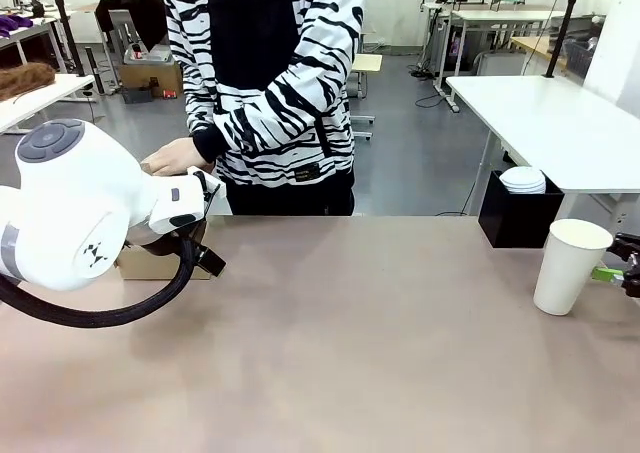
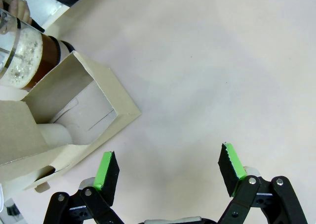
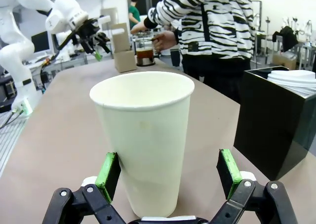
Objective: Pour a drink into a cup and package it in a carrier.
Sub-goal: Pick up the 600 ml Paper Cup and place it in the middle top area of the table.
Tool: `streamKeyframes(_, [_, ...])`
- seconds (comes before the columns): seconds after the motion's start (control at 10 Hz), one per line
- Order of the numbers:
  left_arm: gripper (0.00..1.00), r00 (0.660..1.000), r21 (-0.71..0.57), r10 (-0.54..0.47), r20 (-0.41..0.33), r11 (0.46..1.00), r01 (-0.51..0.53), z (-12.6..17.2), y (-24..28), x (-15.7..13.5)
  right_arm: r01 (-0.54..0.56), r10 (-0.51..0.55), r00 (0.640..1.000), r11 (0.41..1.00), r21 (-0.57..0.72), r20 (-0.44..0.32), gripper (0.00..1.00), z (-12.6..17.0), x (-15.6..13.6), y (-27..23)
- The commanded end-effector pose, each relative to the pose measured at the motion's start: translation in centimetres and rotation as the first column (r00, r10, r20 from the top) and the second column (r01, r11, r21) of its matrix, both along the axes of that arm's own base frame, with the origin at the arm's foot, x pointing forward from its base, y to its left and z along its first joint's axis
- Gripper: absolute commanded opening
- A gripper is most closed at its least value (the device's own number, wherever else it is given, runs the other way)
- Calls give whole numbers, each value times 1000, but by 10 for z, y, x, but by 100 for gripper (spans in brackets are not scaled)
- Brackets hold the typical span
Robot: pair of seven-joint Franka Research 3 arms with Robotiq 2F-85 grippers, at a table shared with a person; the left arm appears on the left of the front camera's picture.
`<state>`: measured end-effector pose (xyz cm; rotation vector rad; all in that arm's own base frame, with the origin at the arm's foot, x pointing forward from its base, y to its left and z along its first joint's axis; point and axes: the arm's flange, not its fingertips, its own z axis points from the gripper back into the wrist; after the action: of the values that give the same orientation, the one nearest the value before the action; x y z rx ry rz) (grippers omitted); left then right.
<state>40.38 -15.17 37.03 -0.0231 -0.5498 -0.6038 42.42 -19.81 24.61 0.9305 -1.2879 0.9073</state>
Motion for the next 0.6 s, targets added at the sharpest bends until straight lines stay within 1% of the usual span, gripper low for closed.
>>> streamKeyframes(0.0, [100,1000,-1,-1,0,1000,1,0,0,0,-25,26,1000,1000,-18,16,100,-4,-1,13])
streamKeyframes(0.3, [100,1000,-1,-1,0,1000,1,0,0,0,-121,121,993,993,16,-8,100,-6,-4,27])
streamKeyframes(0.5, [100,1000,-1,-1,0,1000,1,0,0,0,-156,156,988,988,18,-16,100,-7,-4,46])
